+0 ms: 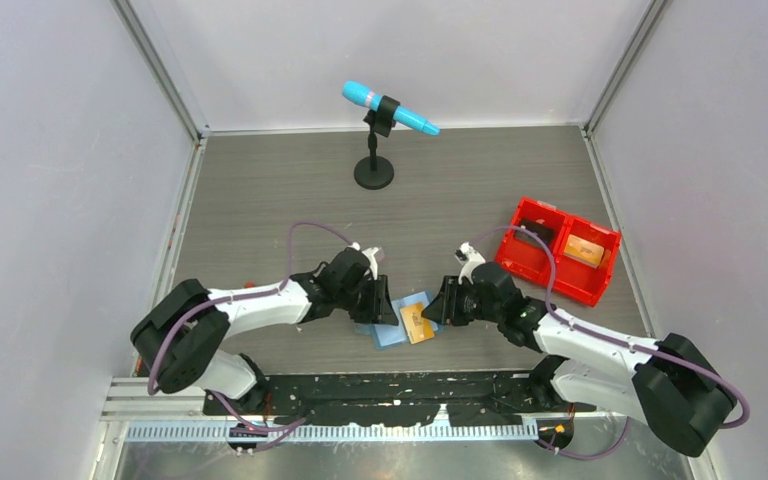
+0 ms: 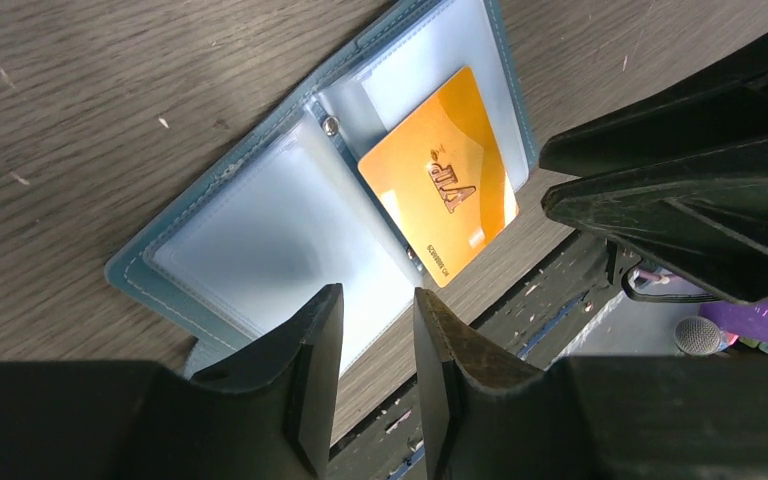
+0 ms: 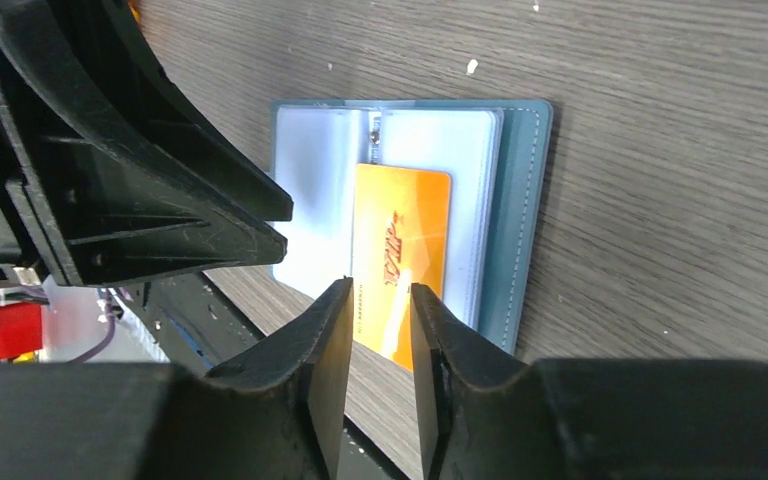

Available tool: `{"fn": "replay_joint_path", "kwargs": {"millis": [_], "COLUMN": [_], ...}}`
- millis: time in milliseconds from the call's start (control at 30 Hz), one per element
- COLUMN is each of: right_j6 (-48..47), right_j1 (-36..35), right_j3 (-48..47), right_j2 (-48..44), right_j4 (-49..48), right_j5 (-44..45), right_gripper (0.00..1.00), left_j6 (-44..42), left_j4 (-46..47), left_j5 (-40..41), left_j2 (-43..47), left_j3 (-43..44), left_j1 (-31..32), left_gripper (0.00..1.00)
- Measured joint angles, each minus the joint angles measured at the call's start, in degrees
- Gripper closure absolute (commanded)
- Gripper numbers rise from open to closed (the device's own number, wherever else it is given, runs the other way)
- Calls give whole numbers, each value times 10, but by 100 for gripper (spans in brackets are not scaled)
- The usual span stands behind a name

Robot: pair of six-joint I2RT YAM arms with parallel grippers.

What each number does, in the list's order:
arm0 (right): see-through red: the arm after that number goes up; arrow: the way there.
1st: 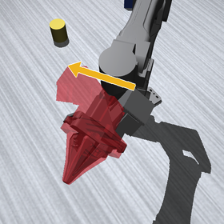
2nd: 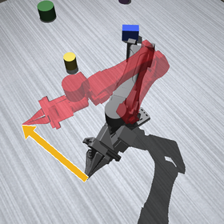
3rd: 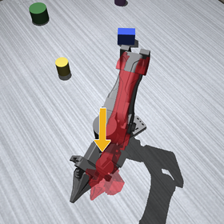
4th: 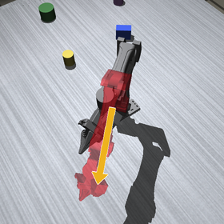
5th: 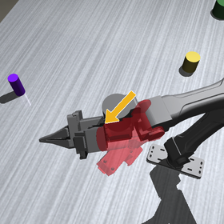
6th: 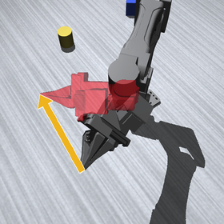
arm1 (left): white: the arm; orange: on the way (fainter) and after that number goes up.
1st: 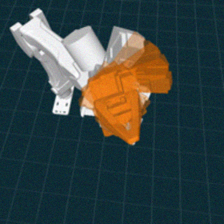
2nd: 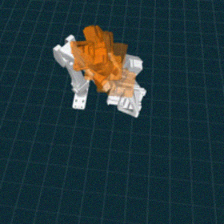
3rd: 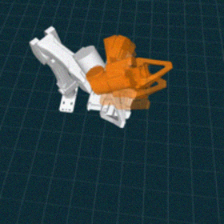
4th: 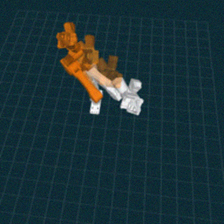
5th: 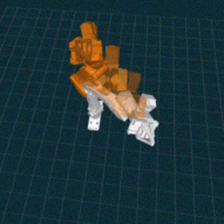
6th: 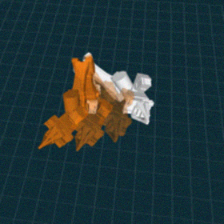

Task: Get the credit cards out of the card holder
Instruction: Place the credit card in the storage box.

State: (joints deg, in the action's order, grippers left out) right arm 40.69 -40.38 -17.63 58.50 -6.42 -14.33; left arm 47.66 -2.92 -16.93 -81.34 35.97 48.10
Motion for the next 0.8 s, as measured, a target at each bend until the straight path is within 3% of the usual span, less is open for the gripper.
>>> {"fn": "replay_joint_path", "kwargs": {"millis": [800], "right_j6": [-37], "right_j1": [3], "right_j3": [-5], "right_j2": [95], "right_j4": [-32], "right_j5": [-18], "right_gripper": [61], "left_j6": [15], "left_j4": [81], "left_j5": [-20], "left_j2": [-87], "left_j3": [17], "left_j1": [0], "left_gripper": [77]}}
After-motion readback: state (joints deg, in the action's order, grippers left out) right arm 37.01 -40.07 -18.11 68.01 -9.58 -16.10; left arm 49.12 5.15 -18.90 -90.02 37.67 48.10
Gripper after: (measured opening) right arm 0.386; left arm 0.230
